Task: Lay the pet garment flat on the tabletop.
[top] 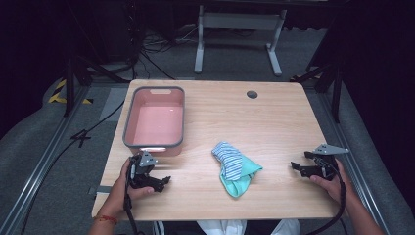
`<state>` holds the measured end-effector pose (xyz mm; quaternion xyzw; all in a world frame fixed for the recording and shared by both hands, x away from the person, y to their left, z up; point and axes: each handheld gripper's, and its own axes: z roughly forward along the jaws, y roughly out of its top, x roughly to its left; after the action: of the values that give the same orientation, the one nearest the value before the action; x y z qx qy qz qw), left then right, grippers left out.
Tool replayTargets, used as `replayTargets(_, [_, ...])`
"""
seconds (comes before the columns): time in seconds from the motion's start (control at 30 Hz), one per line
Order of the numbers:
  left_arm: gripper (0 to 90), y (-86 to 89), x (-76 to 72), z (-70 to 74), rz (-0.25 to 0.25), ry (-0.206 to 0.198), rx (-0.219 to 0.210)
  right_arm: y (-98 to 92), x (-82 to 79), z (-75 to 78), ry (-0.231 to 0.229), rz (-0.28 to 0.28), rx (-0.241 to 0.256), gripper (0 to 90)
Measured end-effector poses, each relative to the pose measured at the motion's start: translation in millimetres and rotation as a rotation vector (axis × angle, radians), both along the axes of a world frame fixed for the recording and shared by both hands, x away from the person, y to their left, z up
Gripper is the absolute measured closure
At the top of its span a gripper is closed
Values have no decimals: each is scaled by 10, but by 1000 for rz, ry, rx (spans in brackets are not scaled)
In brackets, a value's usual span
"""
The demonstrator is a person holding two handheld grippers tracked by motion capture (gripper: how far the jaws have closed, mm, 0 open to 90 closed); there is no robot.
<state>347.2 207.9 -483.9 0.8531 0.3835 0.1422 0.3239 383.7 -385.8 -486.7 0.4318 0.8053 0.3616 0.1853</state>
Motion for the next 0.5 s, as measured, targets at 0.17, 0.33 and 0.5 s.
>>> replayTargets(0.17, [6,-2,-5,-1,5,5,-2,0,0,0,0,0,0,212])
replayTargets(0.33, [7,-2,-4,-2,4,4,-2,-1,-3,1,1,-1,0,212])
replayTargets(0.5, [10,4,-6,4,-3,7,1,-26,3,2,-1,12,-11,204])
